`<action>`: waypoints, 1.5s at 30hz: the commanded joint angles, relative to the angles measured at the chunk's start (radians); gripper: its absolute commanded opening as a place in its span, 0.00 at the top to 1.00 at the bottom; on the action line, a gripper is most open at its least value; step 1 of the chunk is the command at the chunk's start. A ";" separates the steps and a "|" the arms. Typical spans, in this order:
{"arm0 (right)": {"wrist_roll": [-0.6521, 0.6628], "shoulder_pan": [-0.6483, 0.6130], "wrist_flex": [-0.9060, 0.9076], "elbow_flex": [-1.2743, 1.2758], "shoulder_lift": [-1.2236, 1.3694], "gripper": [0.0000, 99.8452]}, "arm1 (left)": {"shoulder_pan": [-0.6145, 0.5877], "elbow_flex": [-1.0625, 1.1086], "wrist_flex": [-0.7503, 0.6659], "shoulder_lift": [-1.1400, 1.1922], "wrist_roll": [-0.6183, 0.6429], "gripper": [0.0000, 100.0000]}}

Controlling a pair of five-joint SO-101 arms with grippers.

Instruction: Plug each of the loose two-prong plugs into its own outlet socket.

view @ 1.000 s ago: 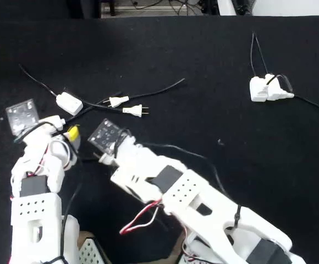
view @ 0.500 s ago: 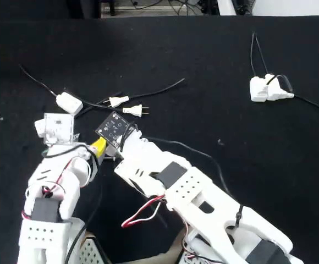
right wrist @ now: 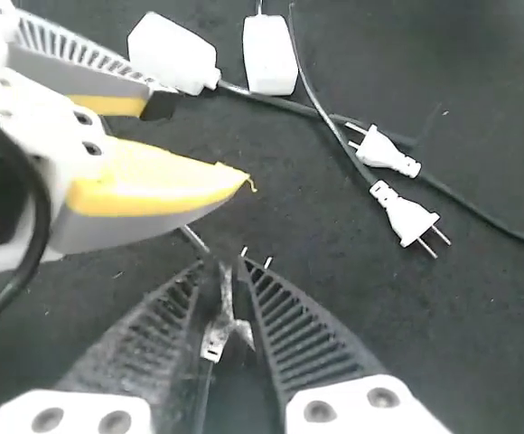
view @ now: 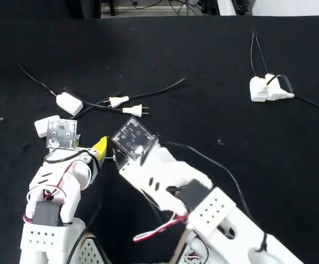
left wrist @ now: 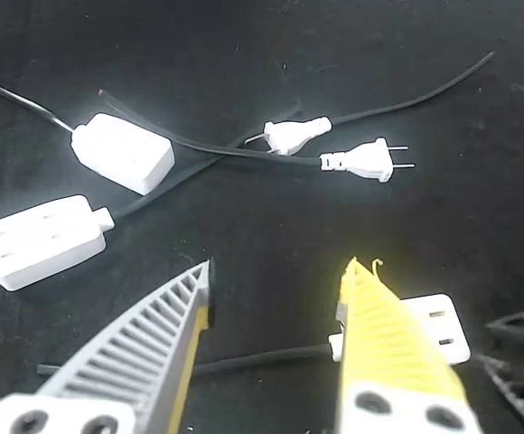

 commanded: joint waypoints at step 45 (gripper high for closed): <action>-0.130 0.014 -0.014 -0.335 0.742 0.99 | -0.174 -0.044 -0.025 -0.020 0.095 0.77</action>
